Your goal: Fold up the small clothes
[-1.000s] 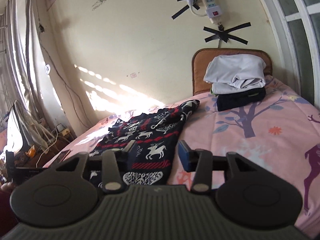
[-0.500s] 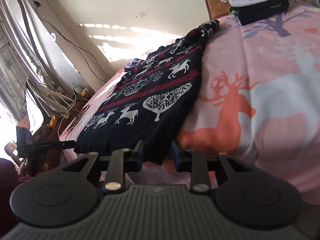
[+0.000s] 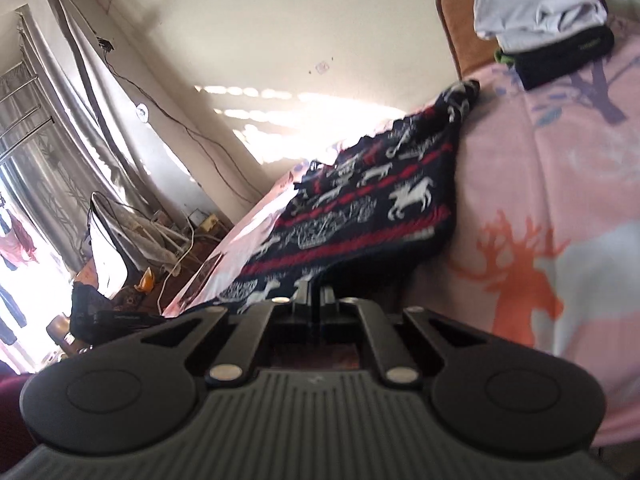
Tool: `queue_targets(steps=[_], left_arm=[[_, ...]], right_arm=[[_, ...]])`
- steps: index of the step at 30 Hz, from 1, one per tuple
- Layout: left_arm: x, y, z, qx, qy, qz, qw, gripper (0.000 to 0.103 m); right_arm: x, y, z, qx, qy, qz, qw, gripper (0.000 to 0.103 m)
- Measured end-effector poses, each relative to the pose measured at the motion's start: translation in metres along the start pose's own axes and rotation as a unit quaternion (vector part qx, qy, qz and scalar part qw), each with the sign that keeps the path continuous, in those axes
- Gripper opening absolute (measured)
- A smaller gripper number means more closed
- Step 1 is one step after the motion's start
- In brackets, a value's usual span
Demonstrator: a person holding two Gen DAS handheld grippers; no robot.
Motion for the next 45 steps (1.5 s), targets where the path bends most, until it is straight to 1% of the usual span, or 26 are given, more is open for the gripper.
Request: queue_targets(steps=[4, 7, 11, 12, 13, 14, 15, 16, 18, 21, 24, 27, 28, 29, 30, 31, 32, 34, 36, 37, 38, 40, 41, 43, 44, 45], left_arm=[[-0.051, 0.017, 0.011, 0.018, -0.001, 0.044, 0.9989, 0.008], [-0.093, 0.046, 0.009, 0.000, 0.004, 0.062, 0.9981, 0.008], [-0.155, 0.100, -0.003, -0.030, -0.021, 0.083, 0.9958, 0.010], [-0.166, 0.113, -0.008, -0.047, -0.027, 0.094, 0.9941, 0.018], [-0.174, 0.126, -0.013, -0.070, -0.019, 0.099, 0.9924, 0.025], [-0.177, 0.136, -0.015, -0.096, -0.005, 0.098, 0.9905, 0.039], [-0.176, 0.142, -0.016, -0.113, 0.008, 0.096, 0.9889, 0.045], [-0.174, 0.145, -0.015, -0.116, 0.025, 0.093, 0.9887, 0.047], [-0.164, 0.148, -0.014, -0.126, 0.067, 0.088, 0.9858, 0.062], [-0.151, 0.152, -0.021, -0.147, 0.102, 0.084, 0.9802, 0.081], [-0.145, 0.159, -0.025, -0.151, 0.109, 0.069, 0.9800, 0.084], [-0.141, 0.162, -0.028, -0.145, 0.093, 0.060, 0.9832, 0.082], [-0.139, 0.163, -0.028, -0.142, 0.089, 0.057, 0.9842, 0.080], [-0.137, 0.164, -0.029, -0.140, 0.088, 0.054, 0.9848, 0.067], [-0.135, 0.165, -0.030, -0.140, 0.088, 0.049, 0.9850, 0.039], [-0.130, 0.168, -0.035, -0.148, 0.089, 0.034, 0.9843, 0.024], [-0.127, 0.167, -0.038, -0.150, 0.091, 0.038, 0.9838, 0.018], [-0.123, 0.164, -0.040, -0.151, 0.098, 0.043, 0.9828, 0.017], [-0.120, 0.162, -0.037, -0.161, 0.112, 0.045, 0.9795, 0.018], [-0.118, 0.161, -0.036, -0.166, 0.119, 0.046, 0.9779, 0.018], [-0.117, 0.160, -0.035, -0.169, 0.121, 0.048, 0.9771, 0.020], [-0.115, 0.153, -0.034, -0.167, 0.111, 0.046, 0.9786, 0.023], [-0.113, 0.149, -0.034, -0.162, 0.104, 0.044, 0.9804, 0.029], [-0.109, 0.137, -0.035, -0.148, 0.085, 0.040, 0.9845, 0.048], [-0.108, 0.132, -0.036, -0.143, 0.073, 0.039, 0.9862, 0.067], [-0.107, 0.125, -0.038, -0.134, 0.053, 0.042, 0.9887, 0.082]], right_arm=[[-0.042, 0.022, 0.012, 0.027, -0.009, 0.031, 0.999, 0.006], [-0.073, 0.054, 0.032, 0.061, -0.008, 0.043, 0.997, 0.006], [-0.116, 0.111, 0.064, 0.108, 0.016, 0.053, 0.993, 0.006], [-0.124, 0.126, 0.075, 0.128, 0.018, 0.053, 0.990, 0.007], [-0.128, 0.140, 0.086, 0.151, 0.015, 0.050, 0.987, 0.014], [-0.130, 0.150, 0.097, 0.188, 0.007, 0.048, 0.981, 0.028], [-0.130, 0.153, 0.104, 0.219, 0.003, 0.044, 0.975, 0.035], [-0.128, 0.152, 0.105, 0.221, 0.004, 0.045, 0.974, 0.039], [-0.121, 0.143, 0.101, 0.183, 0.009, 0.050, 0.982, 0.041], [-0.107, 0.129, 0.099, 0.175, 0.003, 0.051, 0.983, 0.050], [-0.093, 0.130, 0.102, 0.176, 0.007, 0.039, 0.984, 0.052], [-0.085, 0.140, 0.105, 0.175, 0.013, 0.025, 0.984, 0.051], [-0.082, 0.144, 0.102, 0.166, 0.013, 0.015, 0.986, 0.032], [-0.079, 0.146, 0.100, 0.161, 0.007, 0.008, 0.987, 0.011], [-0.078, 0.157, 0.089, 0.175, -0.015, 0.009, 0.984, 0.011], [-0.079, 0.157, 0.085, 0.194, -0.043, 0.015, 0.980, 0.011], [-0.081, 0.156, 0.086, 0.208, -0.054, 0.022, 0.976, 0.011], [-0.081, 0.152, 0.097, 0.232, -0.046, 0.026, 0.971, 0.011], [-0.081, 0.149, 0.104, 0.229, -0.028, 0.027, 0.973, 0.015], [-0.082, 0.147, 0.103, 0.239, -0.035, 0.028, 0.970, 0.024], [-0.082, 0.144, 0.102, 0.247, -0.040, 0.033, 0.968, 0.033], [-0.081, 0.134, 0.100, 0.241, -0.029, 0.043, 0.969, 0.035], [-0.079, 0.127, 0.098, 0.228, -0.015, 0.044, 0.973, 0.037], [-0.073, 0.112, 0.094, 0.208, 0.014, 0.044, 0.977, 0.046], [-0.070, 0.106, 0.093, 0.198, 0.029, 0.041, 0.979, 0.053], [-0.065, 0.099, 0.091, 0.182, 0.054, 0.035, 0.981, 0.054]])
Point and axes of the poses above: each gripper's, at about its wrist camera, not at the fingertips, and y roughly the way its jaws point, z to its right, x to its underside, the point moved 8 cm from there along y, roughly the way its jaws point, and after that the axes turned 4 degrees about z, right-handed, at the moved point
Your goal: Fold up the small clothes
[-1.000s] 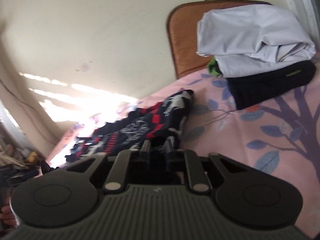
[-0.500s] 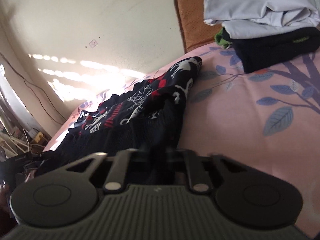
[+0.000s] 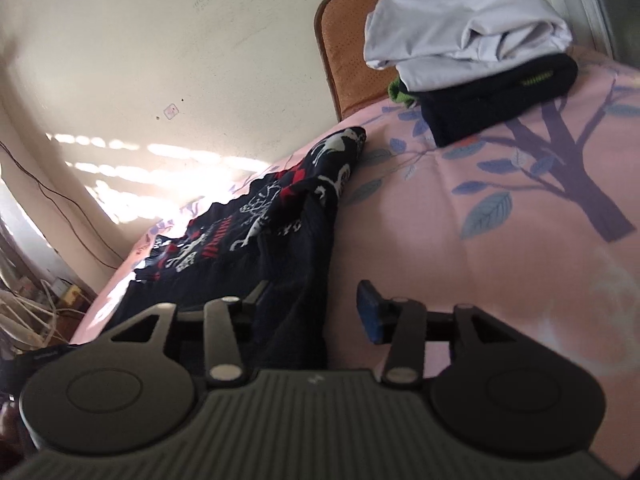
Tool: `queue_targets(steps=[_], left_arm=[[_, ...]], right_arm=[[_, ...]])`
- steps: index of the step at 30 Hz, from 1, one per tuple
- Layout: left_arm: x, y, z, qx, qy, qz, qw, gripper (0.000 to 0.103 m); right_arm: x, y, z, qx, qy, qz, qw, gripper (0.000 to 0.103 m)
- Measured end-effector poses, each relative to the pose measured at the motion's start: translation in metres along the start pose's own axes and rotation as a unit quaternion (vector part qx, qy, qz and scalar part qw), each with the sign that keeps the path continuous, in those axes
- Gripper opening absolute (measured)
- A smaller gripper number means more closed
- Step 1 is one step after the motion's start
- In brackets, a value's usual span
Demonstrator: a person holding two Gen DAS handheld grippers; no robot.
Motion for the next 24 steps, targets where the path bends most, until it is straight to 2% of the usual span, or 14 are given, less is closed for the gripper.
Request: queue_targets(steps=[2, 4, 8, 10, 11, 12, 19, 24], left_arm=[[0.002, -0.008, -0.006, 0.025, -0.037, -0.001, 0.9990, 0.087], [0.004, -0.010, -0.013, 0.049, -0.081, -0.013, 0.9954, 0.087], [0.003, -0.010, -0.031, 0.089, -0.164, -0.007, 0.9824, 0.088], [0.003, -0.009, -0.034, 0.106, -0.192, -0.002, 0.9756, 0.092], [0.003, -0.009, -0.036, 0.119, -0.202, 0.002, 0.9720, 0.099], [0.003, -0.008, -0.035, 0.131, -0.207, 0.007, 0.9694, 0.103], [0.005, -0.009, -0.030, 0.112, -0.189, 0.040, 0.9747, 0.103], [0.008, -0.015, -0.032, 0.111, -0.186, 0.085, 0.9724, 0.103]], right_arm=[[0.008, -0.012, 0.004, -0.026, 0.039, -0.020, 0.999, 0.054], [0.013, -0.021, 0.004, -0.027, 0.050, -0.024, 0.998, 0.055], [0.018, -0.025, 0.008, -0.009, 0.045, -0.014, 0.999, 0.064], [0.018, -0.024, 0.014, -0.017, 0.069, 0.003, 0.997, 0.065], [0.018, -0.023, 0.014, -0.019, 0.075, 0.008, 0.997, 0.066], [0.016, -0.023, 0.016, -0.022, 0.080, 0.013, 0.997, 0.066], [0.017, -0.024, 0.015, -0.026, 0.050, 0.031, 0.998, 0.068], [0.018, -0.024, 0.015, -0.026, 0.041, 0.039, 0.998, 0.070]])
Point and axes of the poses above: each gripper's, at about its wrist camera, not at the fingertips, and y roughly the way its jaws point, z to its right, x to its underside, the point moved 8 cm from there along y, roughly the way its jaws point, and after that the axes turned 4 degrees about z, right-handed, at the moved point
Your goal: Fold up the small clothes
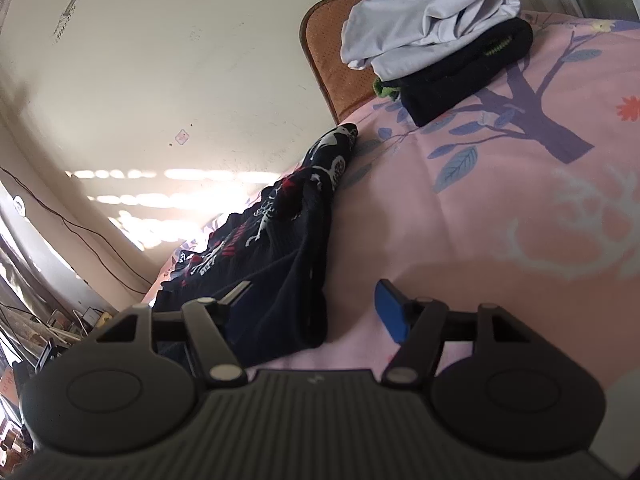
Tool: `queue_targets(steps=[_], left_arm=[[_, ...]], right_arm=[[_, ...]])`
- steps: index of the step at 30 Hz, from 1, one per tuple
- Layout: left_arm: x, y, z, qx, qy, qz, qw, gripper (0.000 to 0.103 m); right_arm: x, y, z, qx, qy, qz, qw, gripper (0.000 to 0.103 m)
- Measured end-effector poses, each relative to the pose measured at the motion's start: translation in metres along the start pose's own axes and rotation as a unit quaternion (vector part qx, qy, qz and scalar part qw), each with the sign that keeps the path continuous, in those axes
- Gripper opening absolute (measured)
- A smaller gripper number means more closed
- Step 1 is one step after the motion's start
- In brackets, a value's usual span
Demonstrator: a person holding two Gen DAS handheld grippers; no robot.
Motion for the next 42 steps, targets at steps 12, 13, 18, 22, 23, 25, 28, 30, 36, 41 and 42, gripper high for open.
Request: queue_targets(steps=[12, 13, 18, 22, 23, 25, 28, 30, 36, 41, 42], left_arm=[[0.003, -0.001, 0.002, -0.001, 0.026, 0.010, 0.9996, 0.103], [0.004, -0.001, 0.002, -0.003, 0.030, 0.008, 0.9995, 0.103], [0.008, 0.001, 0.003, -0.011, 0.048, 0.001, 0.9988, 0.103], [0.009, 0.002, 0.004, -0.012, 0.054, -0.001, 0.9984, 0.103], [0.009, 0.002, 0.004, -0.013, 0.056, -0.002, 0.9984, 0.103], [0.009, 0.002, 0.003, -0.013, 0.058, -0.005, 0.9982, 0.103], [0.009, 0.002, 0.003, -0.011, 0.061, -0.008, 0.9981, 0.103], [0.010, 0.003, 0.004, -0.012, 0.068, -0.010, 0.9975, 0.103], [0.019, 0.007, 0.014, -0.039, 0.144, -0.021, 0.9885, 0.103], [0.025, 0.008, 0.018, -0.035, 0.172, -0.039, 0.9836, 0.103], [0.024, 0.008, 0.018, -0.032, 0.177, -0.051, 0.9824, 0.103]], right_arm=[[0.003, 0.001, -0.006, 0.000, -0.019, 0.010, 1.000, 0.078], [0.003, 0.001, -0.006, 0.000, -0.020, 0.011, 1.000, 0.078], [0.003, 0.000, -0.007, 0.000, -0.023, 0.013, 1.000, 0.079], [0.004, 0.000, -0.008, 0.000, -0.025, 0.015, 1.000, 0.079], [0.004, 0.000, -0.008, 0.000, -0.026, 0.015, 1.000, 0.079], [0.004, 0.000, -0.008, 0.000, -0.027, 0.016, 1.000, 0.079], [0.004, 0.000, -0.009, 0.000, -0.027, 0.016, 1.000, 0.079], [0.004, 0.000, -0.009, 0.001, -0.027, 0.016, 0.999, 0.079], [0.004, 0.000, -0.008, 0.001, -0.027, 0.016, 1.000, 0.080], [0.005, -0.001, -0.009, 0.001, -0.027, 0.017, 0.999, 0.080], [0.005, -0.001, -0.009, 0.001, -0.027, 0.017, 0.999, 0.080]])
Point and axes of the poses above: each gripper's, at about its wrist camera, not at the fingertips, and y roughly the way its jaws point, z to its right, x to its underside, the point moved 8 cm from there along y, roughly the way its jaws point, and after that the axes turned 4 degrees about z, right-handed, at the moved point
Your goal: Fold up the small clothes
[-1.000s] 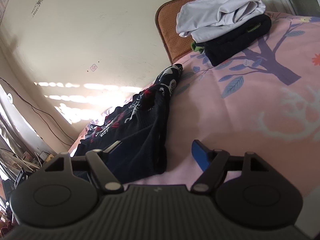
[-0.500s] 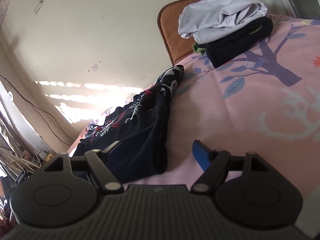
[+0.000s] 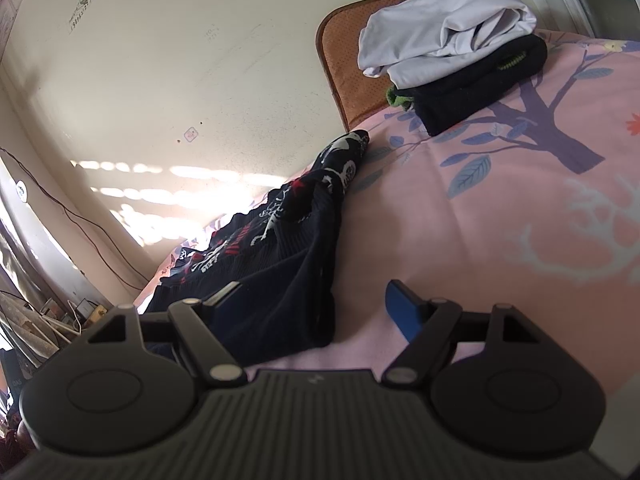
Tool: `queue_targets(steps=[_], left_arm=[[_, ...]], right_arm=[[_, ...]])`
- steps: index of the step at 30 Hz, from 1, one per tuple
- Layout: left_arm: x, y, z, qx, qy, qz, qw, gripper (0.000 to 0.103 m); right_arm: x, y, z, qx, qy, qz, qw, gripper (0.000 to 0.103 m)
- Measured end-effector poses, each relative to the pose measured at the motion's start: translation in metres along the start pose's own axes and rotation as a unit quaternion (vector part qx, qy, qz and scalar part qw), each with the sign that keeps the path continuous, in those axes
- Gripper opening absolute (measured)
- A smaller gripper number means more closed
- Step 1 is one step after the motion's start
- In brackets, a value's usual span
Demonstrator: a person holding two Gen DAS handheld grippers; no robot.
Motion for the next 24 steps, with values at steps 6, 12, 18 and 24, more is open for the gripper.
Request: queue_targets(steps=[6, 12, 18, 24], left_arm=[[-0.010, -0.004, -0.015, 0.027, -0.072, -0.037, 0.9964, 0.088], [-0.042, -0.006, -0.006, 0.034, -0.038, -0.033, 0.9982, 0.068], [-0.117, 0.036, 0.033, 0.017, 0.115, -0.018, 0.9931, 0.073], [-0.150, 0.152, 0.062, -0.011, 0.180, -0.084, 0.9799, 0.079]], right_arm=[[-0.001, 0.001, 0.001, -0.001, 0.000, -0.009, 1.000, 0.080], [-0.026, 0.000, -0.005, 0.001, -0.028, -0.015, 0.999, 0.066], [-0.092, 0.033, -0.034, -0.018, -0.129, -0.010, 0.991, 0.060], [-0.138, 0.134, -0.045, -0.030, -0.174, -0.080, 0.981, 0.060]])
Point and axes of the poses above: each gripper's, at about its wrist camera, not at the fingertips, and y roughly the way its jaws point, z to its right, x to its underside, the point moved 8 cm from there along y, roughly the way its jaws point, and after that the axes turned 4 degrees about z, right-handed, at the moved point
